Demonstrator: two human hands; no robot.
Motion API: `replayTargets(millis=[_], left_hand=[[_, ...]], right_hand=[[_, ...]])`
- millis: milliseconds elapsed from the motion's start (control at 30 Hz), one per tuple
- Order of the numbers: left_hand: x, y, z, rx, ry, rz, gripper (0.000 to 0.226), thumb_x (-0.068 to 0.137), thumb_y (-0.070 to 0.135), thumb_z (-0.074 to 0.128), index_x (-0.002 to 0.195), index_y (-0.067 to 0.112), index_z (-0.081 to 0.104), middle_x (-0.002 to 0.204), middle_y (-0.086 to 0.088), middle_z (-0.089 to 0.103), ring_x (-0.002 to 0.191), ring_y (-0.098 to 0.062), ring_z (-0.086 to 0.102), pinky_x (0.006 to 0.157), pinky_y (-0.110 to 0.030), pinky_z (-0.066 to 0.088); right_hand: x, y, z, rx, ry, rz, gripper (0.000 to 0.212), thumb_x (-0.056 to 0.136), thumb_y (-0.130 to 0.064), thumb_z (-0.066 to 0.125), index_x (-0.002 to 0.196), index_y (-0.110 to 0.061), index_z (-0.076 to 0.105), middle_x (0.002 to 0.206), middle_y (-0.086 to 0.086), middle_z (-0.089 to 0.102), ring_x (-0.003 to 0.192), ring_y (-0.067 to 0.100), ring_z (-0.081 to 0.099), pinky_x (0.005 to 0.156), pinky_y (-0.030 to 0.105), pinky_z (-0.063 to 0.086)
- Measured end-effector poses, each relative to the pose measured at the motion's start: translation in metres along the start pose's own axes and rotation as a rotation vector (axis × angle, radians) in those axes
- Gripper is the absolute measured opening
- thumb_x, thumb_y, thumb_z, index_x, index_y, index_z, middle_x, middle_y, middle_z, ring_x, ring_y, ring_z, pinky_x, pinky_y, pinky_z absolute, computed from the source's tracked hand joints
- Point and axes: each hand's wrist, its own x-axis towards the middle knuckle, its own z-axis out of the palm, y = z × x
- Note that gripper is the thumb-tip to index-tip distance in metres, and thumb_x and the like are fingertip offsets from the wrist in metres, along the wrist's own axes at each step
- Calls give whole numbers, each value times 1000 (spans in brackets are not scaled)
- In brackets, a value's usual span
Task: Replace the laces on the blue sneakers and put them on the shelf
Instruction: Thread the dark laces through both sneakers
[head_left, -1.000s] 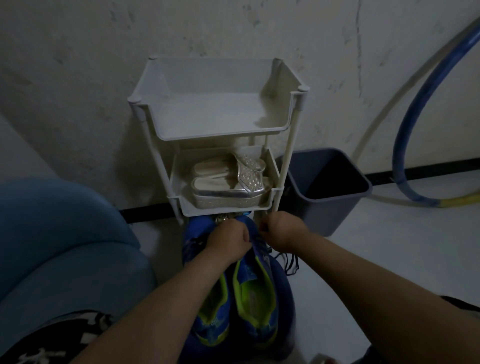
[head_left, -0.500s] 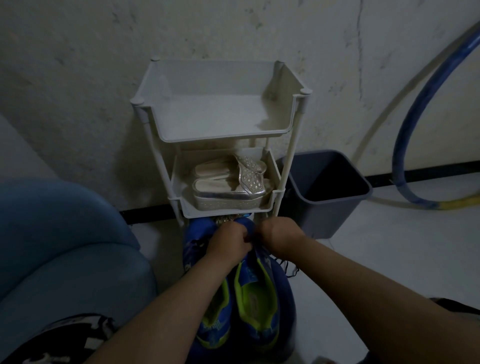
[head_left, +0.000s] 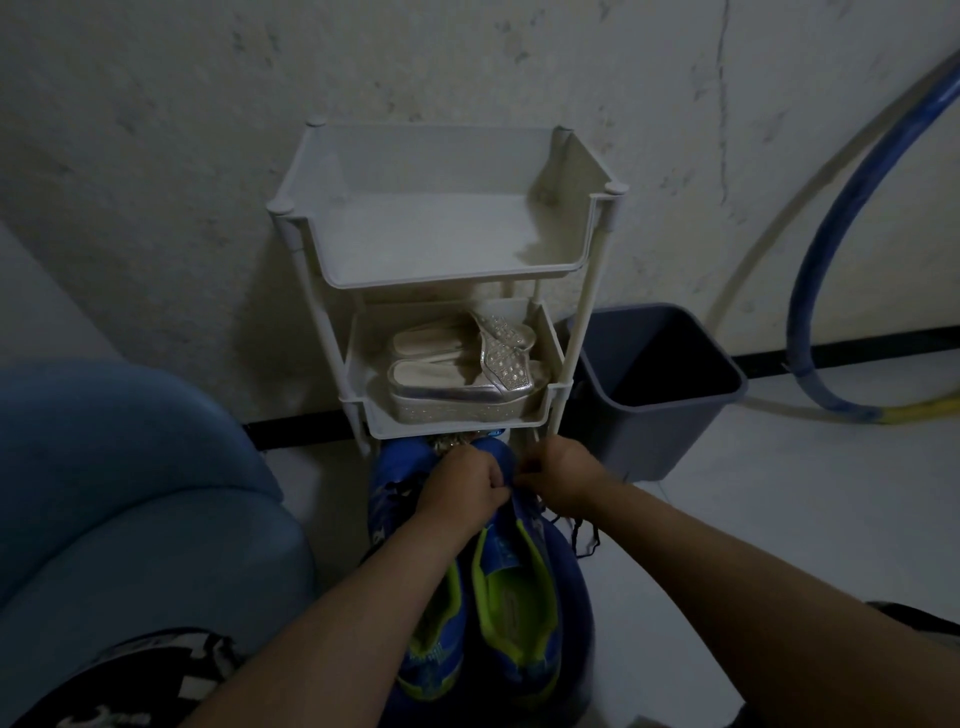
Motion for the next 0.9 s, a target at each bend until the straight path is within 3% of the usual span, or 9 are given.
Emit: replayTargets(millis=[167,333,467,667,800,900], left_hand=[[2,-1,-1,10,-31,-38,12,84,14,67,76,11,74,80,-6,71,77,-19,66,73,-32,56],[5,-4,-2,-59,-67,-58,5,84,10,66,81,10,71,82,-5,68,80,-20,63,73,-30,51],[9,-11,-7,-137,-94,-57,14,79,8,73,91,15,68,89,-6,68,89,-23,64,74,-22,44],[9,-11,-5,-65,-64,-48,14,77,10,77,88,16,71,94,-5,68,91,-22,65,81,-31,53],[6,-9,-4,38,-29,23,10,79,13,74,87,20,71,101,-2,64,93,-20,63,81,-32,53],[5,-6,-5,121,-46,86,6,81,14,69,84,16,74,91,-1,67,86,-19,64,76,-34,56]], right_hand=[[-8,-9,-7,-141,-67,-44,22,94,-30,56,101,-18,73,103,4,69,98,19,64,88,37,55],[-14,-20,-7,-216,-121,18,41,69,-58,64,97,-27,67,92,-4,68,85,14,64,77,31,57],[-10,-21,-6,-221,-77,52,35,72,-47,67,98,-24,64,93,-1,67,85,17,64,75,30,56],[-8,-18,-6,-44,-116,70,18,83,-29,64,97,-18,68,93,2,69,87,17,67,83,34,58],[-6,-14,-8,44,-108,75,15,86,-24,63,89,-12,72,89,7,72,86,19,69,80,33,59],[-7,-13,-10,98,-102,81,18,86,-22,64,91,-7,72,91,10,73,88,21,70,82,35,59]])
